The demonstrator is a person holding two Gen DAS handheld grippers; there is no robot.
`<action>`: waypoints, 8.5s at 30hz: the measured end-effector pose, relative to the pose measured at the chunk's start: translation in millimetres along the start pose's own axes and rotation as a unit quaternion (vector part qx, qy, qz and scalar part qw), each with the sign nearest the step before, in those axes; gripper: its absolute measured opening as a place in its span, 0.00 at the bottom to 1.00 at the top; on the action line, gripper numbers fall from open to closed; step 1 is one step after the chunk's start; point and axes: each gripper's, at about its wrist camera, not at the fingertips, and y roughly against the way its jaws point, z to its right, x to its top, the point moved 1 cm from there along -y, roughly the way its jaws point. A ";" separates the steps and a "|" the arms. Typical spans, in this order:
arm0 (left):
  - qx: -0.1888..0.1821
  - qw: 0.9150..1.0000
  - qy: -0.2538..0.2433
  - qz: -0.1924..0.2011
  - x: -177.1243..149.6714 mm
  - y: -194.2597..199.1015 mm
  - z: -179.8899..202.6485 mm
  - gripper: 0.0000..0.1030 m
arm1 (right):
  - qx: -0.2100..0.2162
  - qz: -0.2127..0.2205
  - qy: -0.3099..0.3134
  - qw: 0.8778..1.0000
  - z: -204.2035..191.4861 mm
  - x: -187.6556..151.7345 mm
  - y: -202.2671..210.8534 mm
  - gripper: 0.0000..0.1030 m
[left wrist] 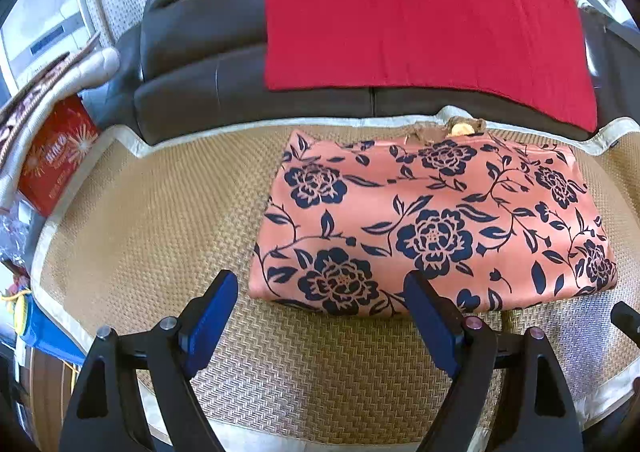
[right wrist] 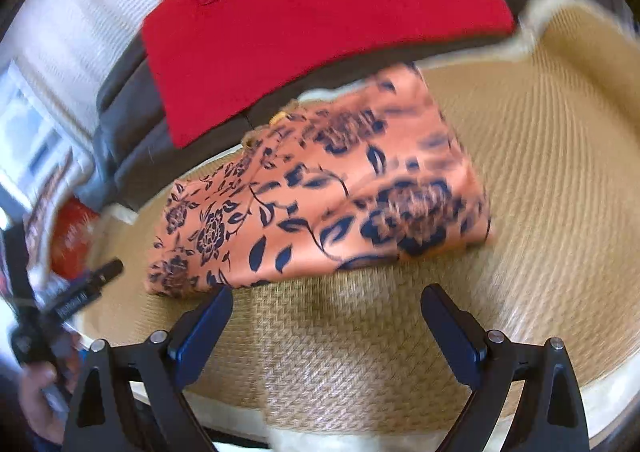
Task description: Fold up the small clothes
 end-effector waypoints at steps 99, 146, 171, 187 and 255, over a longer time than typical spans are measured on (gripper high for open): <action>-0.031 0.988 0.122 -0.087 -13.0 -125.6 -75.1 0.32 | 0.049 -0.073 -0.051 0.995 42.7 81.5 -46.6 0.79; -0.015 1.000 0.027 0.003 23.0 -29.3 5.1 0.68 | 0.130 0.021 -0.270 0.954 99.9 52.8 -26.9 0.86; -0.052 0.997 -0.022 -0.044 33.8 -91.0 73.7 0.69 | 0.090 0.003 -0.191 0.978 72.0 68.8 -36.9 0.80; -0.063 0.996 -0.033 -0.055 52.1 -125.2 113.8 0.69 | 0.100 0.003 -0.214 0.972 74.6 74.3 -44.1 0.82; -0.080 0.994 -0.045 -0.067 44.6 -151.5 111.0 0.96 | 0.048 -0.019 -0.189 0.981 61.9 81.0 -55.6 0.70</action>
